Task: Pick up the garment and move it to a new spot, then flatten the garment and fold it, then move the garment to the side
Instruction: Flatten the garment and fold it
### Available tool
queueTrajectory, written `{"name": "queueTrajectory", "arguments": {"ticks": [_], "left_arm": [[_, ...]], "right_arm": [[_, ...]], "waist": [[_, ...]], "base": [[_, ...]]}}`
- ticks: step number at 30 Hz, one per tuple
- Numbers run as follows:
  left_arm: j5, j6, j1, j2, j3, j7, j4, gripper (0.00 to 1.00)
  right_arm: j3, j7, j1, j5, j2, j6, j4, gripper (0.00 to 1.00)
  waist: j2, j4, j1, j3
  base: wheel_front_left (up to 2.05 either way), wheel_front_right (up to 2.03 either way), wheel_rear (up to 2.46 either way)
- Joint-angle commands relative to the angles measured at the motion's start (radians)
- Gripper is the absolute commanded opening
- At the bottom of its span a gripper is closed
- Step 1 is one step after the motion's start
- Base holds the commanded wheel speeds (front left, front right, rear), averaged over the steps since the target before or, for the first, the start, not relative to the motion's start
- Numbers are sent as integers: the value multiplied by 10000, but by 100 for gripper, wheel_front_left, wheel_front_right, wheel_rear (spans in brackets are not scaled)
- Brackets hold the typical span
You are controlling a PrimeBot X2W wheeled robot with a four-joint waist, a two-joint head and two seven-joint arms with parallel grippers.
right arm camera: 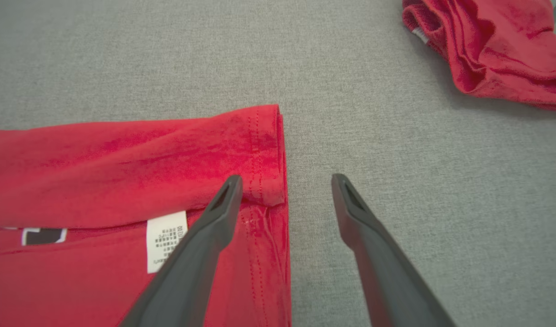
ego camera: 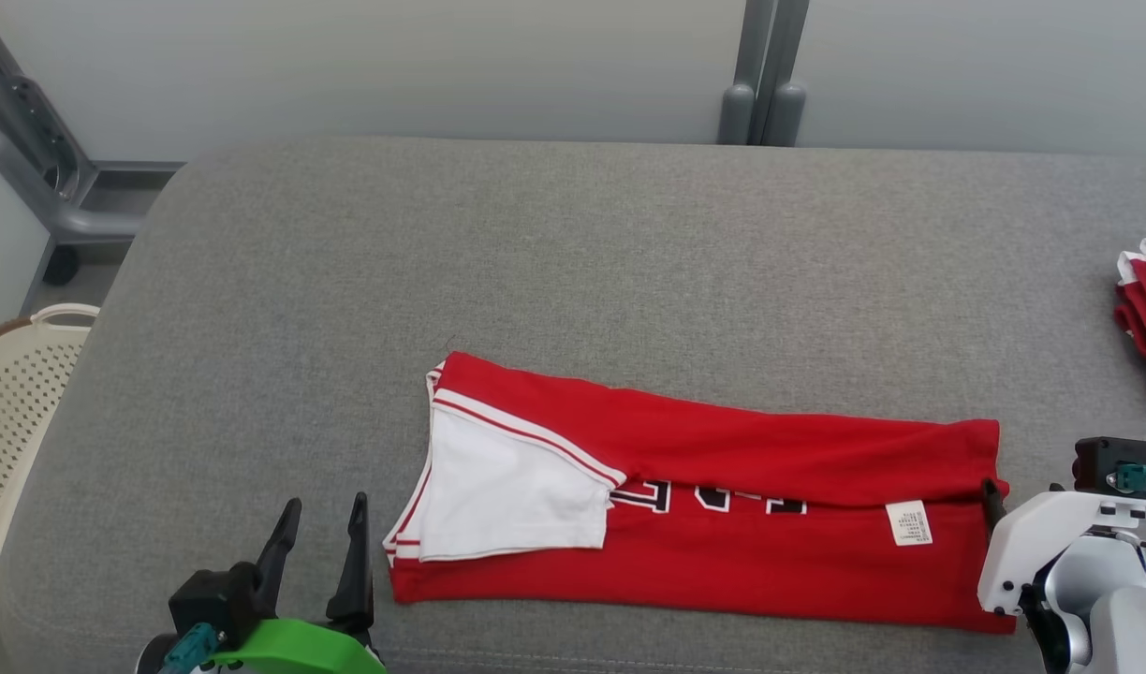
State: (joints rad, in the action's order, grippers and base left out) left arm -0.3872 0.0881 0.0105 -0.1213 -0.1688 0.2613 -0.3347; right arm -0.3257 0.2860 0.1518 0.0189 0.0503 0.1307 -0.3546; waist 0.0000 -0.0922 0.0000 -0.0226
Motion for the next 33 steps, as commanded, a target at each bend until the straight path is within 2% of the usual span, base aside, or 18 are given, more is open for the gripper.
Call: {"name": "queueTrajectory", "arguments": {"ticks": [1,6,12,21,27,33], "left_arm": [[7,56,201,-8,-33,37,-39,100],[27,65,301,47,-56,43,-158,100],[55,129,390,50,-45,45,-234,100],[65,206,424,45,-46,45,-322,100],[22,245,334,74,-92,47,-420,100],[-11,266,270,81,-39,45,-449,100]], "right_arm": [[-21,-18,163,70,12,-3,-152,100],[-102,-373,449,180,14,-3,-900,100],[-196,-214,559,156,15,-3,-1763,100],[-243,-390,735,62,10,-3,-2349,100],[-368,-166,421,94,14,-4,-2094,100],[-449,-248,170,-513,14,-3,-755,100]], "waist": [[0,-168,0,-250],[0,-274,0,-364],[0,-308,0,-381],[0,-295,0,-438],[0,-302,0,-293],[0,-195,0,-177]], "base": [[0,0,0],[0,0,0],[0,0,0],[0,0,0],[0,0,0],[0,0,0]]}}
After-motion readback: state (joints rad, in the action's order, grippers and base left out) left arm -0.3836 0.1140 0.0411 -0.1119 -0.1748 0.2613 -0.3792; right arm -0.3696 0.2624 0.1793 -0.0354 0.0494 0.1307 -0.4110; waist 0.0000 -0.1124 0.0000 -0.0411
